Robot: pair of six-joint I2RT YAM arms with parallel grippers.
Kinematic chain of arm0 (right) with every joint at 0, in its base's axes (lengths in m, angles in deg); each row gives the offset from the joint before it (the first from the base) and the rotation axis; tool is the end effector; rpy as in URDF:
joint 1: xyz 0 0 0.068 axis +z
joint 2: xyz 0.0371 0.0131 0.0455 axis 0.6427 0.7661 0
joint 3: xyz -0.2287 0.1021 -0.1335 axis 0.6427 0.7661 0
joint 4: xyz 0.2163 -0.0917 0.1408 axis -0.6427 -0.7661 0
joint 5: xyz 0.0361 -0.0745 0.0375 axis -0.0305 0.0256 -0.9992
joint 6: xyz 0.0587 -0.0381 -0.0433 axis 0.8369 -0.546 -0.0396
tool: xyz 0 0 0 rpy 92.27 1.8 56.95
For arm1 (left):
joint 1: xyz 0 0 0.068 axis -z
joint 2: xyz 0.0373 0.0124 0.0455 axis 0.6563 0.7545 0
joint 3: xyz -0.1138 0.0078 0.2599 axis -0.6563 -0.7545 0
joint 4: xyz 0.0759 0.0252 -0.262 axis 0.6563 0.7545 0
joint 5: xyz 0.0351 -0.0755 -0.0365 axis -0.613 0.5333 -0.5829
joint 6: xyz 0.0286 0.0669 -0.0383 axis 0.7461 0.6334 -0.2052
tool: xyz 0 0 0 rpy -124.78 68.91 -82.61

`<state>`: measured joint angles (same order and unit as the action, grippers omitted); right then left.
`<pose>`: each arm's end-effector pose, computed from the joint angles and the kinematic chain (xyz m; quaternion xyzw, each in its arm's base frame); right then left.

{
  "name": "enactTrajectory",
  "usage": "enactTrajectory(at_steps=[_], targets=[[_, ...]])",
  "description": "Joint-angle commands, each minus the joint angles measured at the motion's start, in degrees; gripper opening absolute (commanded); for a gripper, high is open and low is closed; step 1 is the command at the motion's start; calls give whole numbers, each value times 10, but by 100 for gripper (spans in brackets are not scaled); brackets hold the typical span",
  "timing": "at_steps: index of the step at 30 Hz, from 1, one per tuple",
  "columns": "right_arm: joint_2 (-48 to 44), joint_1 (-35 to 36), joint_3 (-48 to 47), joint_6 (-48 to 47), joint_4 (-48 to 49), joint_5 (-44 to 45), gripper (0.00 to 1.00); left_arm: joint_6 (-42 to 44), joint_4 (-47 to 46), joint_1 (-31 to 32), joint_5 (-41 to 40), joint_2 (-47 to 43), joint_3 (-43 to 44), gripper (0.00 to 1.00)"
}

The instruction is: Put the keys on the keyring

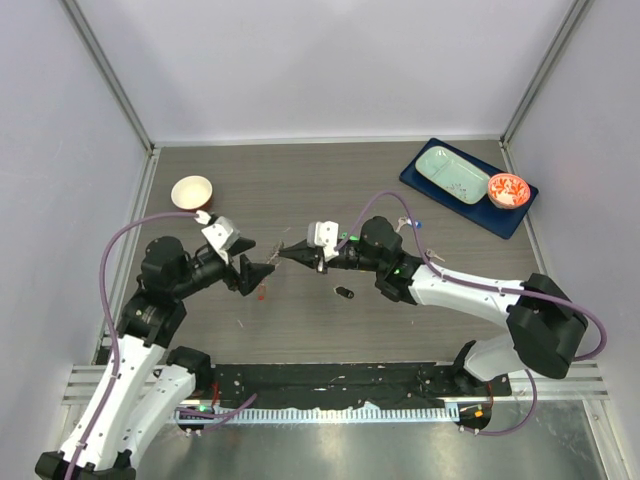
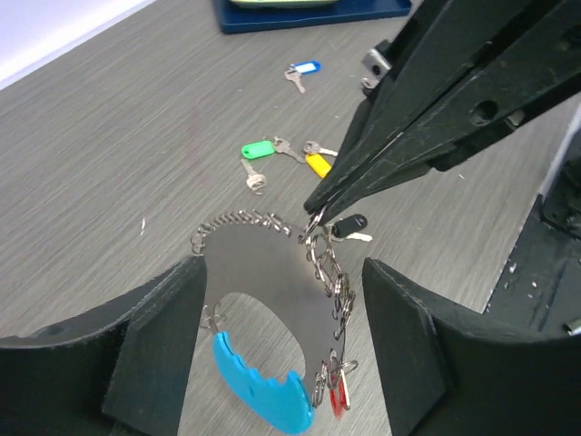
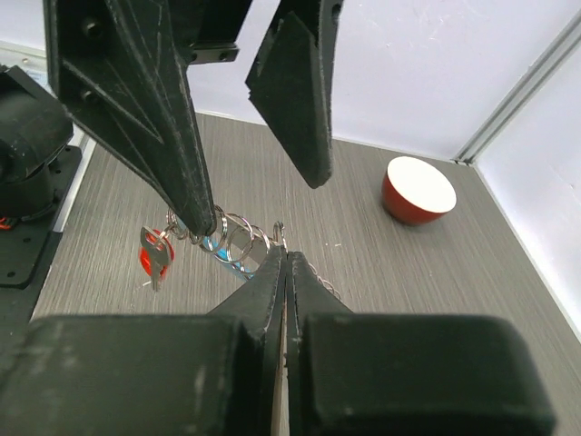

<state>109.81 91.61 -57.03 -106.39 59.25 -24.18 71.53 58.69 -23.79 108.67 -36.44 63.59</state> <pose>0.1940 0.3044 0.3015 -0.5371 0.4245 0.3760 0.6244 0.1542 -0.0891 0.3242 0.2918 0.7134 -0.3085 0.5574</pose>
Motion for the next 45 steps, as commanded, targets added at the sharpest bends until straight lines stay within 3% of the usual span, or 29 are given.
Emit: enactTrajectory(at_steps=[1,5,8,22,32,45], targets=[[-33,-4,-5,-34,0,-33,1,71,-14,-2,90,28,42,69],[-37,-4,-14,-58,-40,-34,1,108,0,-2,121,48,57,59],[-36,-4,-19,-65,-52,-38,1,142,14,-3,129,61,65,43],[-31,-4,-25,-76,-66,-31,1,204,36,-2,184,97,66,37],[-27,-4,-29,-74,-71,-38,1,208,35,3,174,114,63,24],[-20,-4,-32,-69,-70,-37,1,206,52,20,138,133,65,17]])
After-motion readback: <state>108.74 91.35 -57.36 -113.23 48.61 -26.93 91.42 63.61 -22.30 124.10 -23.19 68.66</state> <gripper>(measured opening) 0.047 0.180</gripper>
